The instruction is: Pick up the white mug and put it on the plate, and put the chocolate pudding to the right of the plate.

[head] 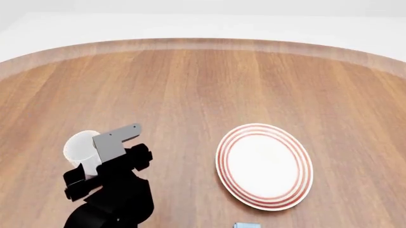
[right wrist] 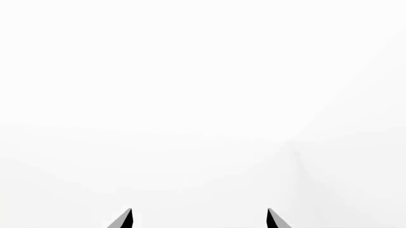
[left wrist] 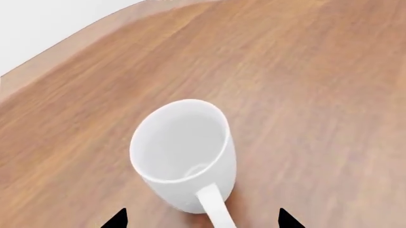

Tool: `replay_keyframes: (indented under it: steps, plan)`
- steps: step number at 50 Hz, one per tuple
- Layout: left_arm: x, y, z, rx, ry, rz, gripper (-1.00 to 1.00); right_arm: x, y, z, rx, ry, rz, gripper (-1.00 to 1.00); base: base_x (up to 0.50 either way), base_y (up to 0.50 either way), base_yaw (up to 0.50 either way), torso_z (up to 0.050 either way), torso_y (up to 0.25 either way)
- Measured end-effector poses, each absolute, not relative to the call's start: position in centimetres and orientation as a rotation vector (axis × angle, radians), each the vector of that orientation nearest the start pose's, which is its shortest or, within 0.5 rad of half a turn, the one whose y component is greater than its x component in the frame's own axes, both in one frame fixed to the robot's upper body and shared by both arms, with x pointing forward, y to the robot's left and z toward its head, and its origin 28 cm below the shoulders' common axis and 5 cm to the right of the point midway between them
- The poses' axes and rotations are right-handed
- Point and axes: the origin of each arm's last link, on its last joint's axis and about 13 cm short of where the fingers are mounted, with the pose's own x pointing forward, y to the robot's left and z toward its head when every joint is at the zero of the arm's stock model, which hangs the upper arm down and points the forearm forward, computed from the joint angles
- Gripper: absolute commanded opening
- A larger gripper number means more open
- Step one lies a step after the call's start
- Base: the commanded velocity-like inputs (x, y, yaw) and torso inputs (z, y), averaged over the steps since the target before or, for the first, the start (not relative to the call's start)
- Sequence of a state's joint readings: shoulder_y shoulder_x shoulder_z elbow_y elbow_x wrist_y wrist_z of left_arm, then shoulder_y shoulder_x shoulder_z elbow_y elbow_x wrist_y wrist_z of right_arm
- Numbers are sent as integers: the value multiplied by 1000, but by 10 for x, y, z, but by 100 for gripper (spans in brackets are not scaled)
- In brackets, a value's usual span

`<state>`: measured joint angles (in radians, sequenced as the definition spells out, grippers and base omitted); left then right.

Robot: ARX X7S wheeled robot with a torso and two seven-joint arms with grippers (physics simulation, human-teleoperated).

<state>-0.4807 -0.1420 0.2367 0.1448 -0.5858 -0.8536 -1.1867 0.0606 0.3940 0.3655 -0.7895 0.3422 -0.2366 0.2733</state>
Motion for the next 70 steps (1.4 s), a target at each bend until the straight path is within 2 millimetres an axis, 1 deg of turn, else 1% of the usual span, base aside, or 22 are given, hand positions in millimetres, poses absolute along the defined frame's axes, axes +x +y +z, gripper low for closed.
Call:
replay_keyframes:
  steps: [18, 31, 50, 70]
  plan:
    - [290, 168, 107, -121, 419, 712, 100, 160, -184, 223, -38, -1159, -259, 100, 0, 0, 0, 0, 0]
    - [297, 167, 102, -187, 446, 736, 100, 162, -184, 221, -35, -1153, -250, 100, 0, 0, 0, 0, 0]
    - [308, 169, 96, -214, 442, 741, 100, 164, -183, 217, -33, -1144, -237, 100, 0, 0, 0, 0, 0]
    - [315, 174, 81, -223, 470, 761, 100, 164, -182, 216, -35, -1135, -226, 100, 0, 0, 0, 0, 0]
